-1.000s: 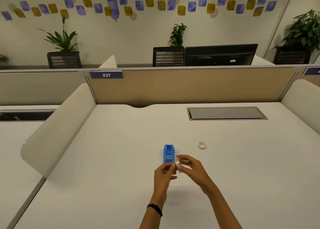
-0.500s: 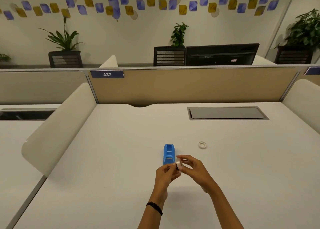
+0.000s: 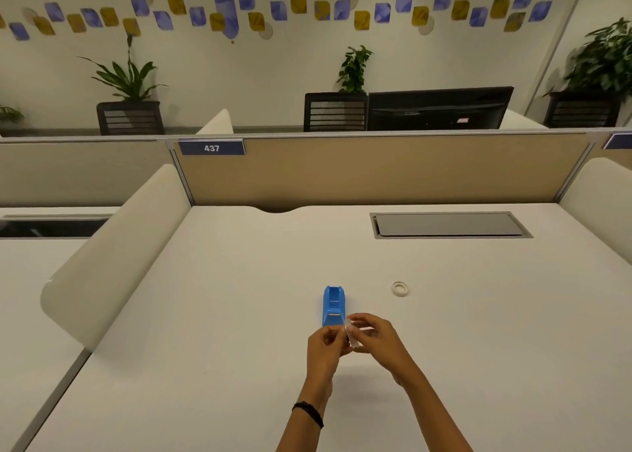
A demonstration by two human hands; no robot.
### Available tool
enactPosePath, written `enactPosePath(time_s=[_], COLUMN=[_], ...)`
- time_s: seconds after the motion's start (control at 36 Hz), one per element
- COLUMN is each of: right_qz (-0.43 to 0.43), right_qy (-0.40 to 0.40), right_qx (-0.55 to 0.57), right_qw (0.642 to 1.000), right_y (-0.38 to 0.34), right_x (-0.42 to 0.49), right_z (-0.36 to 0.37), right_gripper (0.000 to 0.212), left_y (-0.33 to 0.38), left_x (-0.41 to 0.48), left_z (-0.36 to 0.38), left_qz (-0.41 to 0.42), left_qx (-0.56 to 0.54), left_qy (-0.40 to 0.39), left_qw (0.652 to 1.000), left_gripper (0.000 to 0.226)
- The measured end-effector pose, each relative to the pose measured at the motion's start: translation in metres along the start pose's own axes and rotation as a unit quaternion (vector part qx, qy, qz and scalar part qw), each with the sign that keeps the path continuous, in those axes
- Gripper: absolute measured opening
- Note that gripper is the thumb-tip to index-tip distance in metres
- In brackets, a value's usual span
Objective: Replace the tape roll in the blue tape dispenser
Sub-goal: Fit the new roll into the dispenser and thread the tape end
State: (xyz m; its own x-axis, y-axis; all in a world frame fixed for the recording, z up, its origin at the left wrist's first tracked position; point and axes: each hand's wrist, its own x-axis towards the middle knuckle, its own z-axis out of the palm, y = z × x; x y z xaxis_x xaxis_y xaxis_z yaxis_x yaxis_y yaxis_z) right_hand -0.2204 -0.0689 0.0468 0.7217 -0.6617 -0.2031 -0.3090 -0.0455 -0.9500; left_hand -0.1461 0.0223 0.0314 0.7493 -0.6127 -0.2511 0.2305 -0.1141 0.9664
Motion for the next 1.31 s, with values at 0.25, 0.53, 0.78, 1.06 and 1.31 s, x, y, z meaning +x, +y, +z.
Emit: enactPosePath(time_s=[0.25, 0.53, 0.78, 1.06, 1.31], right_qz=[0.062, 0.108, 0.088, -0.09, -0.1], right_qy=[0.042, 0.057, 0.018, -0.091, -0.091], right_qx=[0.004, -0.002, 0.002, -0.071, -0.106], right_qw=[0.997, 0.992, 0.996, 0.989, 0.985], right_y=[0.005, 0.002, 0.002, 0.001, 0.017], right_x=[0.01, 0.018, 0.026, 0.03, 0.039], right_z=[0.009, 0.012, 0.01, -0.006, -0.003], right_gripper=[0.036, 0.04, 0.039, 0.039, 0.038], left_y=[-0.002, -0.006, 0.006, 0.017, 0.003], left_x=[0.004, 0.012, 0.023, 0.039, 0.042], left_z=[0.001, 0.002, 0.002, -0.004, -0.002], left_qz=[0.027, 0.047, 0.009, -0.033, -0.018], left_qx=[0.043, 0.082, 0.038, -0.018, 0.006], left_qy=[0.024, 0.032, 0.014, -0.012, 0.005], left_qw=[0.998, 0.995, 0.999, 0.999, 1.0], left_gripper=[0.008, 0.009, 0.01, 0.013, 0.01])
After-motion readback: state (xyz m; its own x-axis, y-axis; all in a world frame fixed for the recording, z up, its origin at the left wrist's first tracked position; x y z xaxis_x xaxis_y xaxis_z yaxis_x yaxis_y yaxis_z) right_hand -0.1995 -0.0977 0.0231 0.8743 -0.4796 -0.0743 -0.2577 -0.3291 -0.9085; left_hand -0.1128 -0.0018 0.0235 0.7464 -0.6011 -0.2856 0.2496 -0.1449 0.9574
